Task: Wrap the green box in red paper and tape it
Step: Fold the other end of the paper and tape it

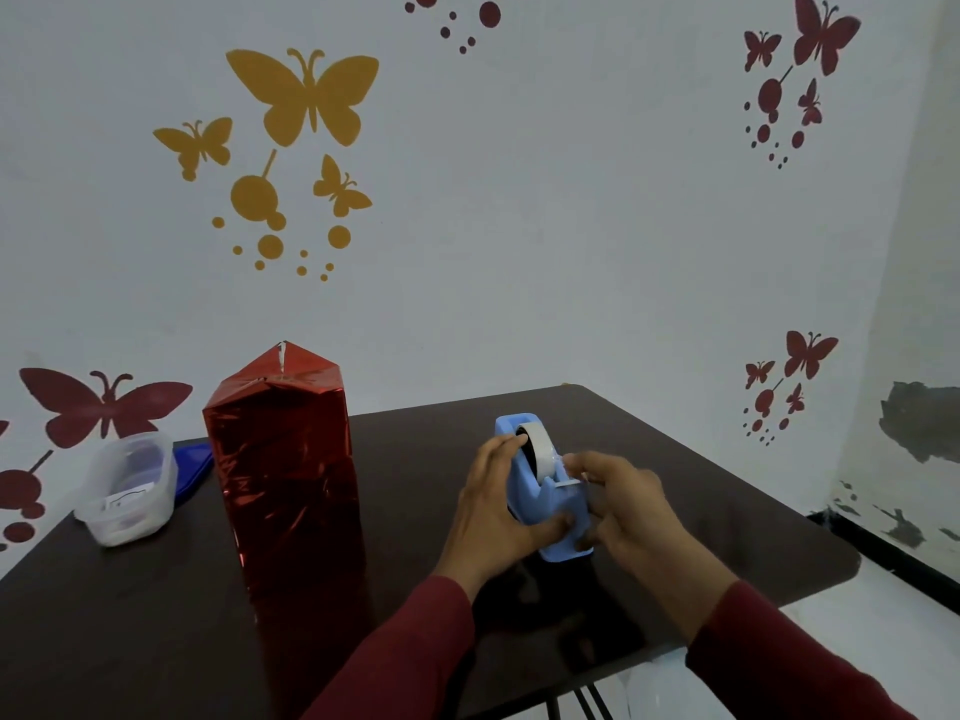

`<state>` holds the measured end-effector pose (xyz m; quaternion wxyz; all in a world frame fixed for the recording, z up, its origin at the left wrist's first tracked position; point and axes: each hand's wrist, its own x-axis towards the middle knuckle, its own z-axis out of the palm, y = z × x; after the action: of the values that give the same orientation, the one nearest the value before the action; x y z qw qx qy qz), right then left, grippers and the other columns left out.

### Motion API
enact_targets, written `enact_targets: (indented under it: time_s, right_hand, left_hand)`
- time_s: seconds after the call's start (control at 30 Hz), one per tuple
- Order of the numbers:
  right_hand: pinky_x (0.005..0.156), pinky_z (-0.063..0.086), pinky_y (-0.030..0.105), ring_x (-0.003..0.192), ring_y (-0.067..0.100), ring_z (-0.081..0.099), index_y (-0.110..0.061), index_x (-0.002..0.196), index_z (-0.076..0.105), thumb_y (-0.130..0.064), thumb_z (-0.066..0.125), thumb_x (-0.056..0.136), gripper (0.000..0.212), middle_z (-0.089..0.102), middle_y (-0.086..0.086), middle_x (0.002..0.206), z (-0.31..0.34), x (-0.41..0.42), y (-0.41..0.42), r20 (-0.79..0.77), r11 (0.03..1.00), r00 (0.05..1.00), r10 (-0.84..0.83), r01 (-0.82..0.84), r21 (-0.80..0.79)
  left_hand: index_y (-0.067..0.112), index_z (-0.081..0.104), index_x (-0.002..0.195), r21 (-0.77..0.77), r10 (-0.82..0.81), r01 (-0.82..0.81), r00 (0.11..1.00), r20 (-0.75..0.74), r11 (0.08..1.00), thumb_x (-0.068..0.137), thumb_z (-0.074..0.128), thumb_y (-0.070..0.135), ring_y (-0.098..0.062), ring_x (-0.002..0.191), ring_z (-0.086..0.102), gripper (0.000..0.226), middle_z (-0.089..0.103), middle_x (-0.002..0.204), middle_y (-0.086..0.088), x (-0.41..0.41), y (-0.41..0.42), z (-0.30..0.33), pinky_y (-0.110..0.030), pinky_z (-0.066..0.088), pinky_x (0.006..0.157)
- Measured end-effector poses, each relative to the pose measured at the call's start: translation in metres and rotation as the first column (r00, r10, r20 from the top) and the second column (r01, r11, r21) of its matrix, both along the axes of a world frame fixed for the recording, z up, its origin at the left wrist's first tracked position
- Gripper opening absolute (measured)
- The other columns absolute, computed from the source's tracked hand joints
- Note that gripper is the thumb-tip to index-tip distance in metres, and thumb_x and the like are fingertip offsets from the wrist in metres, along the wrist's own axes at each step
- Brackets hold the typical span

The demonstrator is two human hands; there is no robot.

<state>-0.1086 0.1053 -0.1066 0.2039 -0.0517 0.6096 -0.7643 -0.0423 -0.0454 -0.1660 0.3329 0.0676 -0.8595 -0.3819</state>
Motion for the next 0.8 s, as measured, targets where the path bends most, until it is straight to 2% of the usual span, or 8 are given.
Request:
enact_targets:
  time_s: [0.1, 0.2, 0.3, 0.43, 0.53, 0.67, 0.73, 0.8]
  right_hand:
    - [0.076, 0.057, 0.056, 0.099, 0.05, 0.071, 0.01, 0.098, 0.075, -0.006, 0.08, 0.081, 0.023, 0.074, 0.032, 0.103, -0.008, 0.007, 0.004, -0.023, 0.999, 1.0, 0.018, -0.018, -0.031]
    - [0.09, 0.06, 0.057, 0.095, 0.041, 0.075, 0.005, 0.1, 0.076, -0.001, 0.076, 0.087, 0.015, 0.078, 0.023, 0.095, -0.013, 0.01, 0.012, -0.038, 0.998, 0.998, 0.059, -0.059, -0.01]
    - [0.089, 0.062, 0.054, 0.098, 0.033, 0.076, -0.003, 0.105, 0.078, -0.008, 0.08, 0.086, 0.02, 0.079, 0.014, 0.102, -0.021, 0.006, 0.018, -0.075, 0.993, 0.991, 0.114, -0.11, 0.053]
    - [0.082, 0.065, 0.047, 0.098, 0.029, 0.077, -0.006, 0.108, 0.078, -0.012, 0.081, 0.087, 0.023, 0.08, 0.01, 0.102, -0.031, -0.003, 0.018, -0.127, 0.988, 0.981, 0.144, -0.136, 0.072]
    - [0.084, 0.064, 0.05, 0.098, 0.029, 0.076, -0.002, 0.096, 0.08, -0.01, 0.081, 0.086, 0.012, 0.079, 0.007, 0.11, -0.035, -0.011, 0.015, -0.188, 0.987, 0.973, 0.138, -0.119, 0.106]
    - [0.072, 0.05, 0.011, 0.098, -0.001, 0.064, -0.006, 0.066, 0.078, -0.009, 0.083, 0.082, 0.018, 0.064, -0.025, 0.112, -0.049, 0.001, 0.025, -0.456, 0.91, 0.864, 0.211, -0.004, 0.414]
    - [0.077, 0.055, 0.016, 0.106, 0.005, 0.068, -0.005, 0.073, 0.08, -0.014, 0.083, 0.084, 0.014, 0.07, -0.019, 0.118, -0.058, 0.003, 0.033, -0.472, 0.956, 0.858, 0.202, -0.068, 0.285]
    - [0.089, 0.061, 0.035, 0.108, 0.014, 0.073, -0.007, 0.092, 0.083, -0.018, 0.078, 0.088, 0.013, 0.076, -0.009, 0.121, -0.058, 0.003, 0.036, -0.363, 0.994, 0.925, 0.11, -0.11, 0.021]
  left_hand:
    - [0.037, 0.033, 0.153, -0.04, -0.027, 0.028, 1.0, 0.009, 0.999, 0.068, 0.08, 0.057, 0.006, 0.14, 0.031, 0.099, 0.023, 0.147, 0.038, 0.003, 0.001, 0.001, -0.021, 0.037, 0.11]
    - [0.034, 0.036, 0.152, -0.01, -0.06, 0.06, 0.998, -0.003, 0.998, 0.072, 0.071, 0.044, -0.005, 0.142, 0.036, 0.088, 0.03, 0.153, 0.02, 0.002, -0.003, 0.0, -0.032, 0.042, 0.112]
    - [0.027, 0.04, 0.15, 0.05, -0.076, 0.077, 0.997, -0.025, 0.996, 0.075, 0.058, 0.042, -0.008, 0.14, 0.04, 0.079, 0.036, 0.151, 0.01, 0.004, -0.003, -0.001, -0.033, 0.042, 0.112]
    - [0.026, 0.042, 0.147, 0.08, -0.074, 0.078, 0.996, -0.047, 0.994, 0.074, 0.056, 0.046, -0.003, 0.133, 0.044, 0.077, 0.04, 0.145, 0.014, 0.005, -0.001, 0.001, -0.022, 0.042, 0.104]
    - [0.029, 0.043, 0.145, 0.091, -0.071, 0.076, 0.996, -0.057, 0.993, 0.072, 0.056, 0.046, -0.002, 0.131, 0.044, 0.076, 0.042, 0.143, 0.012, 0.006, -0.001, 0.001, -0.018, 0.041, 0.1]
    - [0.027, 0.047, 0.142, 0.09, -0.054, 0.061, 0.996, -0.073, 0.994, 0.07, 0.057, 0.045, -0.004, 0.127, 0.048, 0.074, 0.045, 0.139, 0.008, 0.008, -0.001, 0.002, -0.018, 0.042, 0.095]
    - [0.025, 0.052, 0.138, 0.067, -0.056, 0.064, 0.992, -0.114, 0.996, 0.072, 0.06, 0.043, -0.005, 0.125, 0.051, 0.069, 0.048, 0.136, 0.01, 0.011, 0.001, 0.003, -0.02, 0.043, 0.096]
    - [0.022, 0.057, 0.133, -0.026, -0.058, 0.055, 0.985, -0.161, 0.998, 0.075, 0.063, 0.04, -0.008, 0.123, 0.053, 0.061, 0.052, 0.132, 0.009, 0.013, 0.002, 0.002, -0.023, 0.045, 0.098]
